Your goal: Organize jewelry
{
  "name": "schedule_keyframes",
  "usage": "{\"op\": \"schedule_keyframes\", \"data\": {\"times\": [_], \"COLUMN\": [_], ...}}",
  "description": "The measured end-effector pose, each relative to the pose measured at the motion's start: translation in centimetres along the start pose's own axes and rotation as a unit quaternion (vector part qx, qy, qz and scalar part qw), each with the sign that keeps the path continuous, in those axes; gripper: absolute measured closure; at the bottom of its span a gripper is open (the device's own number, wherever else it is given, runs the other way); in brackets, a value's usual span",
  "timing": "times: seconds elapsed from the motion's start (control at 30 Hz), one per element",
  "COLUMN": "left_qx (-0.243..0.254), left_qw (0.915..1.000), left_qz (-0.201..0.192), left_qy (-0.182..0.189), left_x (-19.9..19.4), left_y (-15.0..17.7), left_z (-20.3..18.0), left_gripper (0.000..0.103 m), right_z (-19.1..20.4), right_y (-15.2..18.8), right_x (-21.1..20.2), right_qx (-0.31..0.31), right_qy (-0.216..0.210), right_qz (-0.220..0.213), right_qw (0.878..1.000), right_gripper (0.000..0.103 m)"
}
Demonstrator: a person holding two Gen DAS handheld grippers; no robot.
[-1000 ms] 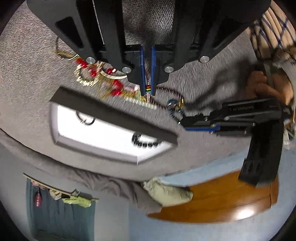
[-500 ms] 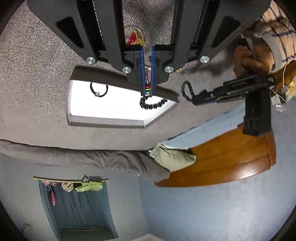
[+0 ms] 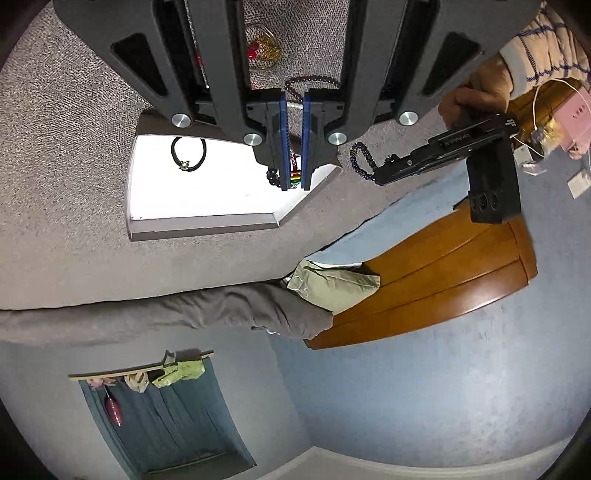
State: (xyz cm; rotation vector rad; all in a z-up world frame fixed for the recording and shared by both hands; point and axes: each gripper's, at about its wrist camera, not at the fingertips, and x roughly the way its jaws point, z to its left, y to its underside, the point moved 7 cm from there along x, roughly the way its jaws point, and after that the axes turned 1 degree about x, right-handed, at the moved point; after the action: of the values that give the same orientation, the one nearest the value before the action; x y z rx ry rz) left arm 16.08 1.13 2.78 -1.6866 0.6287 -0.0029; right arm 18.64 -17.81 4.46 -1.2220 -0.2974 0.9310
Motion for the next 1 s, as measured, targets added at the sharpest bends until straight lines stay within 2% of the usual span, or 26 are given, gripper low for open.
{"op": "schedule_keyframes", "data": {"times": [0.33, 0.53, 0.67, 0.77, 0.83, 0.87, 1.0], "left_qx": [-0.006, -0.003, 0.003, 0.001, -0.001, -0.002, -0.002], "left_qw": [0.9999, 0.9999, 1.0, 1.0, 1.0, 1.0, 1.0], "left_qz": [-0.012, -0.009, -0.005, -0.006, -0.007, -0.007, -0.008], "left_qy": [0.006, 0.008, 0.005, 0.002, 0.001, 0.0, 0.002], "left_x": [0.4, 1.1, 1.3, 1.2, 1.2, 1.2, 1.2], "left_y": [-1.2, -1.4, -1.3, -1.3, -1.4, -1.4, -1.6], "left_z": [0.2, 0.0, -0.2, 0.1, 0.1, 0.2, 0.0], "left_gripper": [0.089, 0.089, 0.089, 0.089, 0.089, 0.089, 0.089], "right_z": [0.2, 0.4, -1.1, -3.2, -4.4, -4.8, -4.9], "right_y": [-0.9, -2.4, -2.5, -1.3, -0.8, -0.9, -2.6], "right_x": [-0.4, -2.6, -3.0, -2.4, -2.4, -2.8, -5.0], "right_qx": [0.004, -0.001, -0.004, -0.005, 0.005, 0.003, 0.008], "right_qy": [-0.012, -0.007, 0.033, 0.099, 0.116, 0.128, 0.129], "right_qz": [-0.011, -0.054, -0.057, -0.026, -0.019, -0.027, -0.073], "right_qw": [1.0, 0.999, 0.998, 0.995, 0.993, 0.991, 0.989], "right_gripper": [0.098, 0.098, 0.098, 0.098, 0.097, 0.098, 0.098]}}
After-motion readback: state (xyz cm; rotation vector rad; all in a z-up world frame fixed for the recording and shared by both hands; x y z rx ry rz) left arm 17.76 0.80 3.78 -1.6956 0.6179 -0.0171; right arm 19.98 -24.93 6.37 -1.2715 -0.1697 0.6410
